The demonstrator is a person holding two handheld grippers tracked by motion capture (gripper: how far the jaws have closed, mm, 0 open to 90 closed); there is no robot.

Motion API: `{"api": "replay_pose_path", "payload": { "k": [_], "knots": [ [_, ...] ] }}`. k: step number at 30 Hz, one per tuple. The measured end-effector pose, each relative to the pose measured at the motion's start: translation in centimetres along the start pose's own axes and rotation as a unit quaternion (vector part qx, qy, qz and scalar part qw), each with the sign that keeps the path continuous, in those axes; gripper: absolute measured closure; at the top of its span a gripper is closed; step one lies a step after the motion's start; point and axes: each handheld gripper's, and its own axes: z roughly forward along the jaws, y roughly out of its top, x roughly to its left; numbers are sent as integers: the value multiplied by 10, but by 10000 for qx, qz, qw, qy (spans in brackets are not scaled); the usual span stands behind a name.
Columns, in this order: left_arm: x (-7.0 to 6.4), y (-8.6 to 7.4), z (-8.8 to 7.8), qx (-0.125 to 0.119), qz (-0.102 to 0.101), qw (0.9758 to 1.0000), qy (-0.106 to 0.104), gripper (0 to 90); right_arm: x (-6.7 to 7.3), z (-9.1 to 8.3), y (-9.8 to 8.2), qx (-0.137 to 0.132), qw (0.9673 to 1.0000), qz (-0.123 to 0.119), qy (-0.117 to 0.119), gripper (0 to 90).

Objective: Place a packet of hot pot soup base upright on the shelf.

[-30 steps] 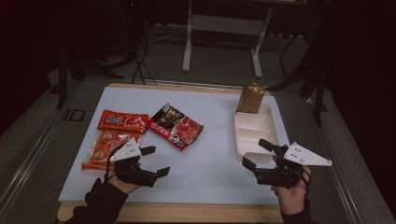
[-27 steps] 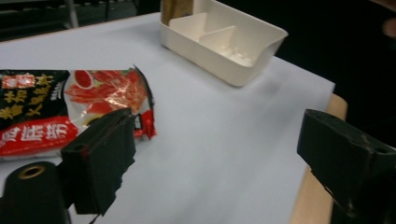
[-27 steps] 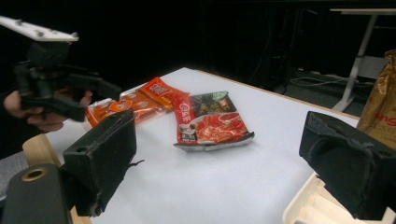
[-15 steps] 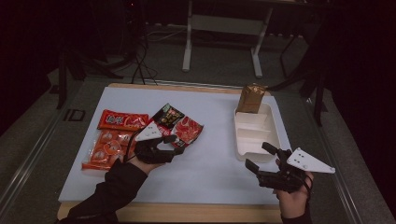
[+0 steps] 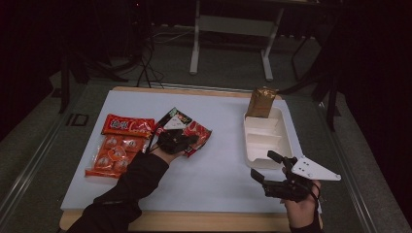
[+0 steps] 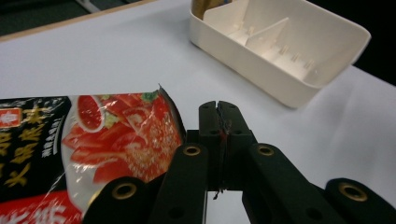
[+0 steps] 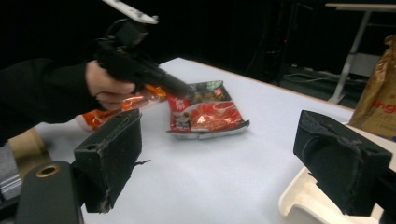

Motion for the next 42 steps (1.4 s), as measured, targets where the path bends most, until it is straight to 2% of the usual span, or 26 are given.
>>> {"api": "replay_pose_path", "payload": {
  "k": [3, 5, 8, 11, 17, 22, 26, 31, 36, 39, 42],
  "knots": [
    [5, 4, 12, 63, 32, 9999, 79, 898, -1, 0, -1, 16, 10000, 20, 12, 150],
    [10, 7, 21, 74, -36, 9999, 62, 898, -2, 0, -1, 1, 10000, 28, 5, 150],
    [15, 11, 34, 121, -29, 9999, 86, 899, -3, 0, -2, 28, 10000, 6, 14, 150],
    [20, 15, 48, 253, -116, 9995, 154, 899, -4, 1, -3, 58, 10000, 14, 19, 150],
    [29, 23, 78, 532, -82, 9978, 394, 900, -6, 0, -5, 70, 10000, 28, 33, 151],
    [39, 25, 93, 602, -274, 9969, 438, 900, -7, -2, -6, 87, 9999, 41, 55, 151],
    [41, 26, 101, 664, -310, 9960, 510, 900, -8, -3, -6, 79, 9999, 45, 72, 152],
    [45, 35, 118, 969, -282, 9928, 647, 900, -8, -2, -7, 125, 9999, 52, 96, 153],
    [47, 37, 134, 1408, -203, 9873, 707, 900, -9, -2, -8, 134, 9998, 60, 117, 153],
    [47, 35, 137, 1446, -182, 9869, 693, 900, -9, -2, -8, 158, 9998, 73, 124, 153],
    [46, 35, 135, 1432, -254, 9868, 707, 900, -9, -2, -8, 152, 9998, 70, 121, 153]
  ]
}}
